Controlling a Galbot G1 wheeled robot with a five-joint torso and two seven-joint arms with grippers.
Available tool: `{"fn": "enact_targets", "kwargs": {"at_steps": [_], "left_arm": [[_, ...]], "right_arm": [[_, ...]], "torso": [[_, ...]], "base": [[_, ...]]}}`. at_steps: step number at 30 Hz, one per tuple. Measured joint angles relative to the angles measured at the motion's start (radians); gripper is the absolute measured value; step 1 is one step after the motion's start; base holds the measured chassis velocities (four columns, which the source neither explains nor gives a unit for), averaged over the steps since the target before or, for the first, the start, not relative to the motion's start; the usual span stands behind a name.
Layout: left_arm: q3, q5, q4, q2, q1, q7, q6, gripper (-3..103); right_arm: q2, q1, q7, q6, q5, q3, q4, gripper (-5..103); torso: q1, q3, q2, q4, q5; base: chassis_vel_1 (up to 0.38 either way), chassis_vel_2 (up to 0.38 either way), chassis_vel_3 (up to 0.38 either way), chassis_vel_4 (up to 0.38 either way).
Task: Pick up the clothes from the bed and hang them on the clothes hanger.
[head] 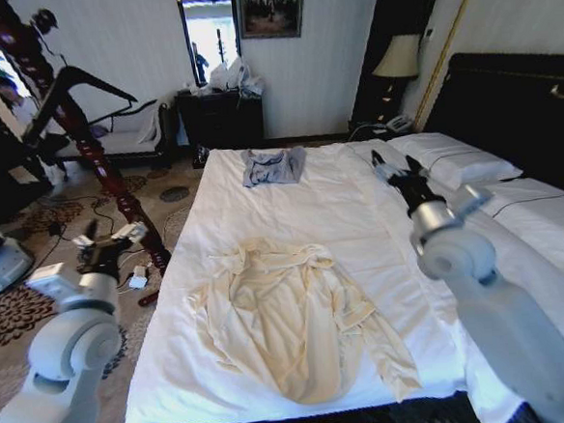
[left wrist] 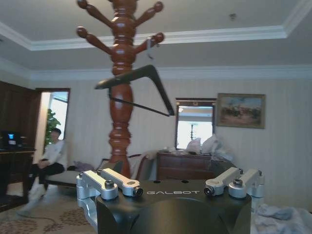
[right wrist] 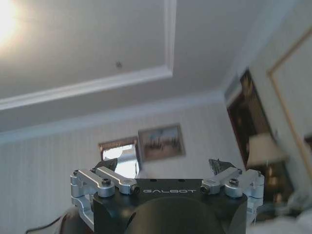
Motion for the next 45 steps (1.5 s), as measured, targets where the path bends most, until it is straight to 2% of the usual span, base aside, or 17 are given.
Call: {"fn": "enact_targets", "kwargs": {"at_steps": [2, 4, 6, 9, 11, 13, 20, 22, 23, 24, 27, 28, 29, 32, 39, 41, 45], "left_arm": [[-0.002, -0.021, 0.004, 0.010, -0.011, -0.014, 0.005, 100], [-0.001, -0.118, 0.012, 0.081, -0.077, -0.068, 0.054, 100], [0.004, -0.144, 0.016, 0.108, -0.099, -0.083, 0.069, 100], [0.052, -0.298, 0.091, 0.291, -0.264, -0.188, 0.149, 100], [0.057, -0.337, 0.116, 0.334, -0.297, -0.204, 0.167, 100], [0.092, -0.399, 0.191, 0.433, -0.402, -0.213, 0.193, 100], [0.202, -0.553, 0.324, 0.557, -0.655, -0.164, 0.245, 100], [0.218, -0.632, 0.392, 0.593, -0.746, -0.094, 0.280, 100], [0.230, -0.669, 0.462, 0.618, -0.805, -0.022, 0.294, 100], [0.230, -0.669, 0.462, 0.618, -0.805, -0.022, 0.294, 100], [0.266, -0.694, 0.593, 0.649, -0.886, 0.092, 0.287, 100], [0.301, -0.698, 0.658, 0.656, -0.926, 0.153, 0.262, 100], [0.301, -0.698, 0.658, 0.656, -0.926, 0.153, 0.262, 100], [0.379, -0.696, 0.730, 0.650, -0.995, 0.254, 0.207, 100], [0.541, -0.645, 0.862, 0.545, -1.184, 0.282, 0.186, 100], [0.667, -0.633, 0.966, 0.483, -1.322, 0.282, 0.203, 100], [0.793, -0.615, 1.082, 0.421, -1.462, 0.272, 0.229, 100]], "right_arm": [[0.019, -0.019, -0.023, 0.021, -0.030, 0.019, -0.003, 100], [0.081, -0.080, -0.048, 0.044, -0.073, 0.065, 0.002, 100], [0.094, -0.093, -0.048, 0.044, -0.076, 0.072, 0.005, 100], [0.172, -0.159, -0.047, 0.044, -0.103, 0.091, 0.017, 100], [0.189, -0.170, -0.045, 0.043, -0.114, 0.087, 0.017, 100], [0.213, -0.185, -0.036, 0.041, -0.126, 0.073, 0.014, 100], [0.218, -0.201, -0.006, 0.033, -0.130, 0.068, 0.009, 100], [0.216, -0.201, 0.008, 0.025, -0.131, 0.067, 0.005, 100], [0.217, -0.201, 0.019, 0.020, -0.131, 0.066, 0.001, 100], [0.217, -0.201, 0.019, 0.020, -0.131, 0.066, 0.001, 100], [0.223, -0.201, 0.035, 0.009, -0.130, 0.062, -0.006, 100], [0.228, -0.199, 0.042, 0.004, -0.131, 0.055, -0.011, 100], [0.228, -0.199, 0.042, 0.004, -0.131, 0.055, -0.011, 100], [0.244, -0.197, 0.047, 0.000, -0.143, 0.040, -0.020, 100], [0.276, -0.192, 0.052, -0.006, -0.161, 0.020, -0.038, 100], [0.283, -0.194, 0.056, -0.007, -0.165, 0.019, -0.048, 100], [0.282, -0.194, 0.065, -0.013, -0.166, 0.021, -0.057, 100]], "torso": [[0.000, 0.000, 0.000, 0.0000, -0.0001], [0.000, 0.000, 0.000, -0.0005, -0.0005], [0.000, 0.000, 0.000, -0.0003, -0.0002], [0.000, 0.000, 0.000, -0.0011, 0.0002], [0.000, 0.000, 0.000, -0.0014, 0.0000], [0.000, 0.000, 0.000, 0.0005, 0.0001], [0.001, 0.000, 0.000, -0.0009, 0.0000], [0.000, 0.000, 0.000, -0.0003, 0.0001], [0.000, 0.000, 0.000, -0.0003, -0.0003], [0.000, 0.000, 0.000, -0.0003, -0.0003], [0.000, 0.000, 0.000, 0.0000, -0.0002], [0.000, 0.000, 0.000, 0.0003, -0.0002], [0.000, 0.000, 0.000, 0.0003, -0.0002], [0.000, 0.000, 0.000, -0.0002, -0.0004], [0.000, 0.000, 0.000, -0.0005, -0.0005], [0.000, 0.000, 0.000, -0.0003, -0.0001], [0.000, 0.000, 0.000, -0.0011, 0.0002]], "base": [[0.000, 0.000, 0.000, 0.000], [0.000, 0.000, 0.000, 0.000], [0.000, 0.000, 0.000, 0.000], [0.000, 0.000, 0.000, 0.000], [0.000, 0.000, 0.000, 0.000], [0.000, 0.000, 0.000, 0.000], [0.000, 0.000, 0.000, 0.000], [0.000, 0.000, 0.000, 0.000], [0.000, 0.000, 0.000, 0.000], [0.000, 0.000, 0.000, 0.000], [0.000, 0.000, 0.000, 0.000], [0.000, 0.000, 0.000, 0.000], [0.000, 0.000, 0.000, 0.000], [0.000, 0.000, 0.000, 0.000], [0.000, 0.000, 0.000, 0.000], [0.000, 0.000, 0.000, 0.000], [0.000, 0.000, 0.000, 0.000]]}}
